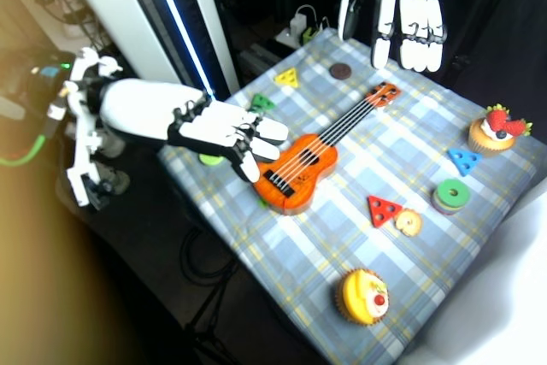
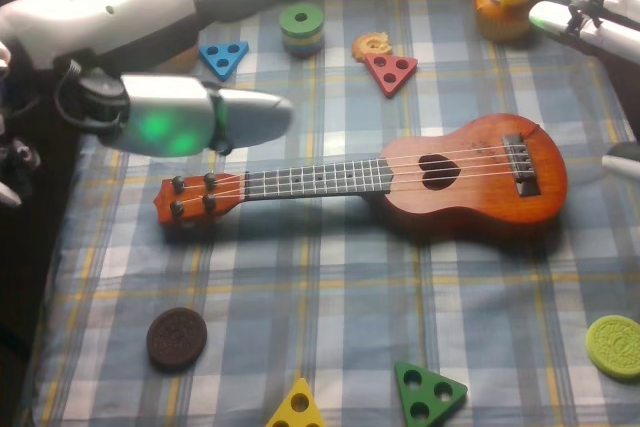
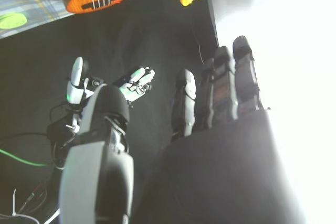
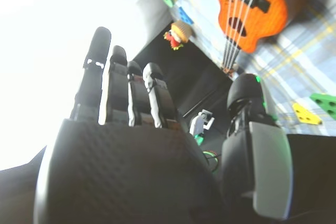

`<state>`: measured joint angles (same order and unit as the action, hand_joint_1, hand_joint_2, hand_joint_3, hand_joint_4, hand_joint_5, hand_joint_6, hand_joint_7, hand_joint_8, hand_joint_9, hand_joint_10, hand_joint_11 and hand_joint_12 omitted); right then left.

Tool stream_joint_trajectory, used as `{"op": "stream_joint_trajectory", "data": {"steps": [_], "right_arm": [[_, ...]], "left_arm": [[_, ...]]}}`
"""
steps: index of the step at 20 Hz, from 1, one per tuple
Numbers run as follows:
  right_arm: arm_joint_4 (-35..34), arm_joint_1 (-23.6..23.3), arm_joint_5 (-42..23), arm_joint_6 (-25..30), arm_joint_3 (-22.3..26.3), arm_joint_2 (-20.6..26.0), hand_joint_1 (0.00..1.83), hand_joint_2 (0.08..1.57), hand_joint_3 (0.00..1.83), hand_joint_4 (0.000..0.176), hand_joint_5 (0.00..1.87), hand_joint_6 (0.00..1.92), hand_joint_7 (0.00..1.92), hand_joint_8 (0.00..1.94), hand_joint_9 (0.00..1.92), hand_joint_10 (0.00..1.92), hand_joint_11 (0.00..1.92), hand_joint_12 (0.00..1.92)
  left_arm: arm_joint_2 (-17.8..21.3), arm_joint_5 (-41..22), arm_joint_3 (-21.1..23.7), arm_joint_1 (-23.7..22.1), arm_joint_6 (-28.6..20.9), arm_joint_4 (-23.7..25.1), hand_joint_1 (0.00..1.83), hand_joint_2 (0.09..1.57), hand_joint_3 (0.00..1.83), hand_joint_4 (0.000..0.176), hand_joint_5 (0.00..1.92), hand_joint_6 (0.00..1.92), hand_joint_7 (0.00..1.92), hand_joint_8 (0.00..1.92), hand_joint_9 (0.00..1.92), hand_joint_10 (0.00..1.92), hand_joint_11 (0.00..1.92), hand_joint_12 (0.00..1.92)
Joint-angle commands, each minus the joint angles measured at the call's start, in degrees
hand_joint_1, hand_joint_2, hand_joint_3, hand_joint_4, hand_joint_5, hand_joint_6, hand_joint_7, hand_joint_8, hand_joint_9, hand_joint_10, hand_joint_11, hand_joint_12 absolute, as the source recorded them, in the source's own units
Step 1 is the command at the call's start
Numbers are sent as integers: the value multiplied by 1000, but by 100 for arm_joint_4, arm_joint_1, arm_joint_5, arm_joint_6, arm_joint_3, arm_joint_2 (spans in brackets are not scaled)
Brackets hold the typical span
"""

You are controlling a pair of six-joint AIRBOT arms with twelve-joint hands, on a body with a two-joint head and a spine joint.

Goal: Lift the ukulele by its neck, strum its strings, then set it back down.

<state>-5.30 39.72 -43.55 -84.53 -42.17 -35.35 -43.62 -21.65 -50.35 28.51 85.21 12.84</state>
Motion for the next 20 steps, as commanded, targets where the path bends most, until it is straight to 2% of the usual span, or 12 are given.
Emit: {"op": "stream_joint_trajectory", "data": {"steps": [1,7,8,9,11,12,13,14,15,17,18,20], "right_arm": [[5,-60,-774,-16,-32,23,270,1328,28,0,0,0,0,0,0,0,0,0],[-18,-61,-838,-16,-48,22,323,1337,7,0,0,0,0,0,0,0,0,0],[-25,-61,-858,-16,-50,22,347,1329,2,0,0,0,0,0,0,0,0,0],[-45,-61,-879,-16,-53,22,370,1324,0,0,0,0,0,0,0,0,0,0],[-80,-57,-906,-16,-55,22,373,1321,0,0,0,0,0,0,0,0,0,0],[-108,-41,-925,-16,-56,21,362,1321,0,0,0,0,0,0,0,0,0,0],[-120,-36,-927,-16,-63,21,363,1328,2,0,0,0,0,0,0,0,0,0],[-140,-31,-927,-16,-72,21,353,1326,1,0,0,0,0,0,0,0,0,0],[-154,-31,-928,-16,-80,21,355,1330,3,0,0,0,0,0,0,0,0,0],[-154,-31,-933,-16,-86,21,329,1337,5,0,0,0,0,0,0,0,0,0],[-156,-31,-935,-16,-88,21,306,1338,5,0,0,0,0,0,0,0,0,0],[-164,-30,-935,-16,-88,21,319,1332,2,0,0,0,0,0,0,0,0,0]], "left_arm": [[-31,-686,-29,-113,-35,-60,262,1243,22,0,0,0,0,0,0,0,0,0],[-156,-365,-105,-142,-33,-26,386,1211,0,0,0,0,0,0,0,0,0,0],[-185,-216,-155,-142,-37,-27,420,1192,0,36,0,0,0,0,0,0,0,0],[-246,17,-247,-138,-42,-40,425,1160,0,45,0,0,0,0,0,0,0,0],[-387,272,-381,-126,-45,-60,497,1075,0,40,0,0,0,0,0,0,0,0],[-577,466,-526,-81,-46,-69,544,1021,0,34,0,0,0,0,25,19,0,273],[-667,547,-588,-48,-44,-70,649,946,4,20,112,6,120,0,122,58,0,856],[-796,642,-670,16,25,-123,701,936,2,12,159,8,161,2,173,98,0,1222],[-926,720,-750,105,291,-387,722,931,0,9,193,9,189,4,192,146,0,1430],[-1068,776,-867,266,402,-634,742,950,0,19,216,15,227,3,20,632,0,1632],[-1121,809,-921,321,403,-691,704,970,7,27,209,15,224,0,3,670,0,1653],[-1224,844,-1005,453,510,-879,747,1006,6,17,276,46,268,19,0,788,0,1687]]}}
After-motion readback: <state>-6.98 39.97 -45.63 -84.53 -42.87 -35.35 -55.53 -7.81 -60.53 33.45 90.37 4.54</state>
